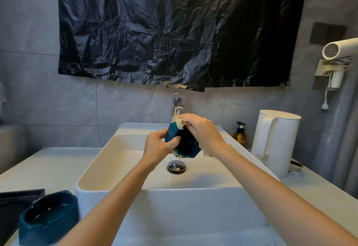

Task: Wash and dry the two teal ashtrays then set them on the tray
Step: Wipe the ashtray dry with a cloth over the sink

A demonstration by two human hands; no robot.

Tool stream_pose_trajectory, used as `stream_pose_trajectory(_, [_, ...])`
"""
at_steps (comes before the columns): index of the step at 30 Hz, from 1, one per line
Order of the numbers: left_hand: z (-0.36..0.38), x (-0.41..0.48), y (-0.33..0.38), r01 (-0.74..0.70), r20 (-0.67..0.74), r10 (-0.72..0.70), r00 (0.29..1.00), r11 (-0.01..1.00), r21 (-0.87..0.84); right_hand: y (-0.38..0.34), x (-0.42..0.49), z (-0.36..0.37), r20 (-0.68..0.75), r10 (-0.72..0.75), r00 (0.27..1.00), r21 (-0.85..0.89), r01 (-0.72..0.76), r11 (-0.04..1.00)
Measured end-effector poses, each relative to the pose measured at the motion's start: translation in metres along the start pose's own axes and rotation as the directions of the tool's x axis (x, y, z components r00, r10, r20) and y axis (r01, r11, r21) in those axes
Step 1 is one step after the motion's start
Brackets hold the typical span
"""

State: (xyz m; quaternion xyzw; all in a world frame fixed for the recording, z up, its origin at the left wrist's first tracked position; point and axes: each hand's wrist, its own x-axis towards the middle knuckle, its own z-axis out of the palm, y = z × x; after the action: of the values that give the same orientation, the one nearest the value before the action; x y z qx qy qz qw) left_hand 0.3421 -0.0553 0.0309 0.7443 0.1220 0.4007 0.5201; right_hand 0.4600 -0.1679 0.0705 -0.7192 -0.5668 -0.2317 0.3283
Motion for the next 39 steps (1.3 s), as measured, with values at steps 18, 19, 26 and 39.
stream_pose_trajectory(18, [-0.001,-0.001,0.004,0.216,-0.033,-0.226,0.974,0.957,-0.196,-0.034,0.032,-0.038,-0.186,0.5,0.846,0.598,-0.307,0.741])
stream_pose_trajectory(19, [0.0,-0.002,0.004,0.229,-0.018,-0.238,0.971,0.953,-0.199,-0.041,0.038,-0.037,-0.175,0.541,0.823,0.685,-0.294,0.667])
stream_pose_trajectory(26, [-0.002,-0.007,0.008,0.338,-0.032,-0.367,0.93,0.885,-0.321,-0.021,0.001,0.0,-0.106,-0.081,0.991,0.061,0.088,0.994])
stream_pose_trajectory(39, [-0.004,-0.013,0.008,0.238,-0.038,-0.247,0.968,0.958,-0.158,-0.022,-0.012,-0.011,0.444,-0.173,0.879,-0.336,0.343,0.877])
